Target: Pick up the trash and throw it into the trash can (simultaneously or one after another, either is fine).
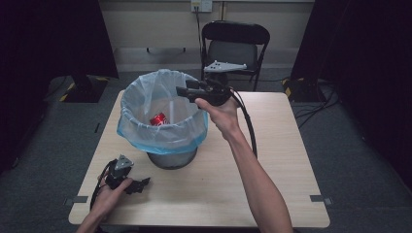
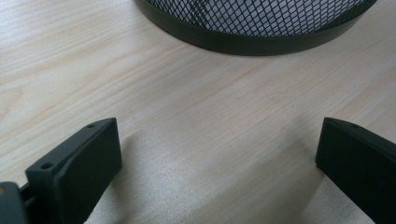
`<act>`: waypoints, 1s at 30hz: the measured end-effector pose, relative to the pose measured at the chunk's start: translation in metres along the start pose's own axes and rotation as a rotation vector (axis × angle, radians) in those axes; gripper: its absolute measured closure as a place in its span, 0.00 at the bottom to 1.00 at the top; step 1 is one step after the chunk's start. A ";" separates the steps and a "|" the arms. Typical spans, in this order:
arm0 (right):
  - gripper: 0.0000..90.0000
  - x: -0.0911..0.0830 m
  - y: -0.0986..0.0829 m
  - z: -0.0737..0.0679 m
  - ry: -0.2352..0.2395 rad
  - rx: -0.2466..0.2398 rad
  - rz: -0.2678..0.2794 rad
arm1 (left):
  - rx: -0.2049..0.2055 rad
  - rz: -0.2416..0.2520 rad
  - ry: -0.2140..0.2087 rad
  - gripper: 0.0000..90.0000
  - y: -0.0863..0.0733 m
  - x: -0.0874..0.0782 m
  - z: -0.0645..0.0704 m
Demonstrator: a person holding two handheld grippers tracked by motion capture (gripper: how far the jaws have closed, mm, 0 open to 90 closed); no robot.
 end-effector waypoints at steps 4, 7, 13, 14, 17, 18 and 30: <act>0.48 -0.001 0.002 0.001 -0.011 -0.006 -0.001 | -0.002 0.001 0.000 0.00 0.000 0.000 0.000; 0.42 -0.003 0.004 0.003 -0.035 -0.017 0.001 | -0.002 0.001 -0.001 0.00 0.000 0.000 0.000; 0.37 -0.006 0.005 0.006 -0.051 -0.017 0.002 | -0.001 0.001 0.000 0.00 0.000 0.000 0.000; 0.36 -0.007 0.005 0.008 -0.056 -0.012 0.000 | -0.001 0.001 0.000 0.00 0.000 0.000 0.000; 0.31 -0.009 0.006 0.012 -0.072 -0.013 0.001 | -0.001 0.001 0.000 0.00 0.000 0.000 0.000; 0.31 -0.009 0.006 0.012 -0.072 -0.013 0.001 | -0.001 0.001 0.000 0.00 0.000 0.000 0.000; 0.22 -0.025 0.010 0.022 -0.114 0.004 0.021 | 0.000 -0.002 -0.003 0.00 0.000 0.000 0.000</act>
Point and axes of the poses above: each handheld gripper's, and its own axes: x roughly forward along the jaws, y roughly out of its top, z roughly to its right, the point moved 6 cm from there along x, roughly forward along the jaws, and after that the axes turned 1 degree about x, right-handed, at the moved point
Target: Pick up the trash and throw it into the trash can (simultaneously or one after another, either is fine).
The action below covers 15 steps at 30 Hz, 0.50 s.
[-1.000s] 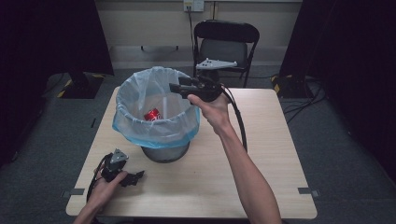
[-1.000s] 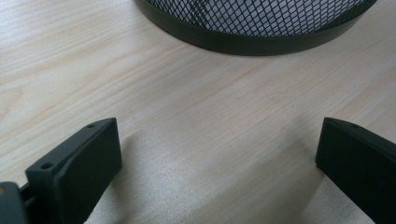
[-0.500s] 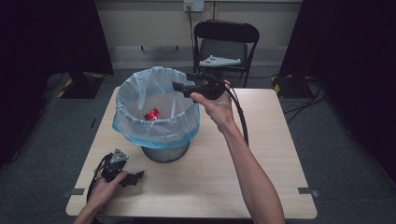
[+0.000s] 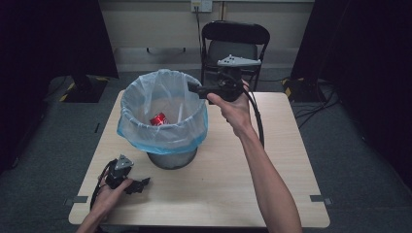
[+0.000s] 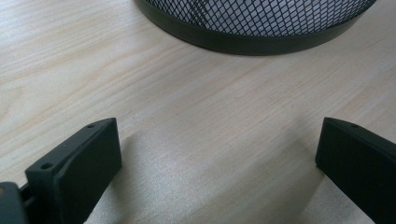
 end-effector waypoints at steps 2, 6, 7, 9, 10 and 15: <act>0.21 -0.003 0.001 0.002 -0.008 0.002 0.003 | 0.000 0.000 0.000 0.00 0.000 0.000 0.000; 0.20 -0.007 0.000 0.006 -0.021 0.002 0.004 | 0.000 0.000 0.001 0.00 0.000 0.000 0.000; 0.19 -0.008 -0.001 0.008 -0.026 0.006 0.002 | -0.001 0.003 0.001 0.00 0.000 0.000 0.000; 0.18 -0.011 -0.002 0.011 -0.033 0.010 0.003 | -0.001 0.003 0.002 0.00 0.000 0.000 0.000; 0.17 -0.012 -0.003 0.013 -0.047 0.010 0.000 | -0.001 0.003 0.002 0.00 0.000 0.000 0.000; 0.16 -0.019 -0.004 0.020 -0.068 0.013 0.005 | -0.004 0.002 0.003 0.00 0.000 0.000 0.000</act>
Point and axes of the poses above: each handheld gripper's, and its own axes: x roughly forward along the jaws, y roughly out of its top, z roughly to its right, the point moved 6 cm from there along x, roughly forward along the jaws, and after that the axes turned 1 degree about x, right-handed, at the moved point
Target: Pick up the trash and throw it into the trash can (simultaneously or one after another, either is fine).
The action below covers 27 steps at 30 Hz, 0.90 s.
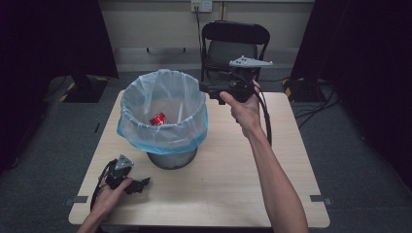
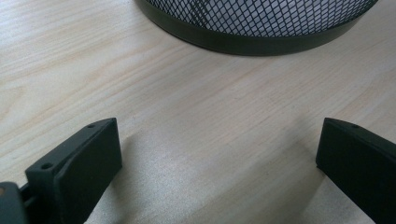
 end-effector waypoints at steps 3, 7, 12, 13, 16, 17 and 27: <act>0.16 -0.005 0.000 0.005 -0.015 0.002 0.007 | -0.005 0.002 0.000 0.00 0.000 0.000 0.000; 0.16 -0.010 -0.001 0.012 -0.040 0.007 0.006 | -0.007 0.003 0.001 0.00 0.000 0.000 0.000; 0.17 -0.014 -0.006 0.018 -0.057 0.008 -0.007 | -0.007 0.003 0.002 0.00 0.000 0.000 0.000; 0.17 -0.014 -0.006 0.020 -0.067 0.009 -0.013 | -0.007 0.003 0.002 0.00 0.000 0.000 0.001; 0.17 -0.018 -0.005 0.023 -0.087 0.000 -0.014 | -0.007 0.003 0.002 0.00 0.000 0.000 0.001; 0.17 -0.020 -0.005 0.024 -0.093 0.002 -0.015 | -0.007 0.003 0.002 0.00 0.000 0.000 0.001; 0.17 -0.033 -0.023 0.045 -0.165 0.018 -0.041 | -0.007 0.003 0.002 0.00 0.000 0.000 0.001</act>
Point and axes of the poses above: each handheld gripper's, and its own axes: x roughly forward along the jaws, y roughly out of its top, z roughly to its right, the point moved 6 cm from there along x, roughly forward along the jaws, and after that the axes turned 1 degree about x, right-handed, at the moved point
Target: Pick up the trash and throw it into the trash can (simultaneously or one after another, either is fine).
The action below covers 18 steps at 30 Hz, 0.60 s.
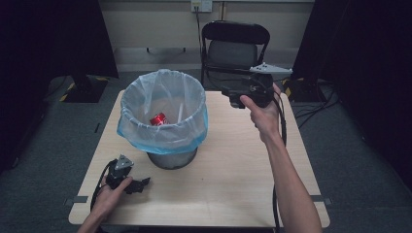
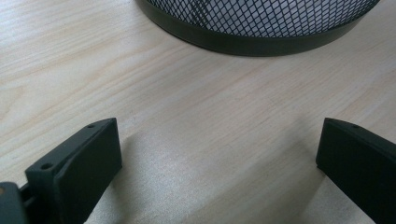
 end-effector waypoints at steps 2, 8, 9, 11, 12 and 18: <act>0.17 -0.003 -0.004 0.005 -0.016 0.007 -0.004 | 0.000 0.000 0.000 0.00 0.000 0.000 0.000; 0.17 -0.010 -0.017 0.018 -0.053 0.018 -0.019 | -0.001 0.000 0.000 0.00 0.000 0.000 0.000; 0.17 -0.012 -0.022 0.021 -0.056 0.022 -0.026 | -0.003 0.001 0.000 0.00 0.000 0.000 0.000; 0.17 -0.012 -0.024 0.022 -0.057 0.026 -0.029 | -0.001 0.001 0.002 0.00 0.000 0.000 0.000; 0.17 -0.013 -0.027 0.024 -0.061 0.036 -0.033 | -0.001 0.001 0.002 0.00 0.000 0.000 0.000; 0.17 -0.019 -0.046 0.031 -0.080 0.055 -0.065 | 0.002 -0.004 0.003 0.00 0.000 0.000 0.000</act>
Point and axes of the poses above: each handheld gripper's, and its own axes: x roughly forward along the jaws, y roughly out of its top, z roughly to its right, the point moved 6 cm from there along x, roughly forward along the jaws, and after that the axes turned 1 degree about x, right-handed, at the moved point
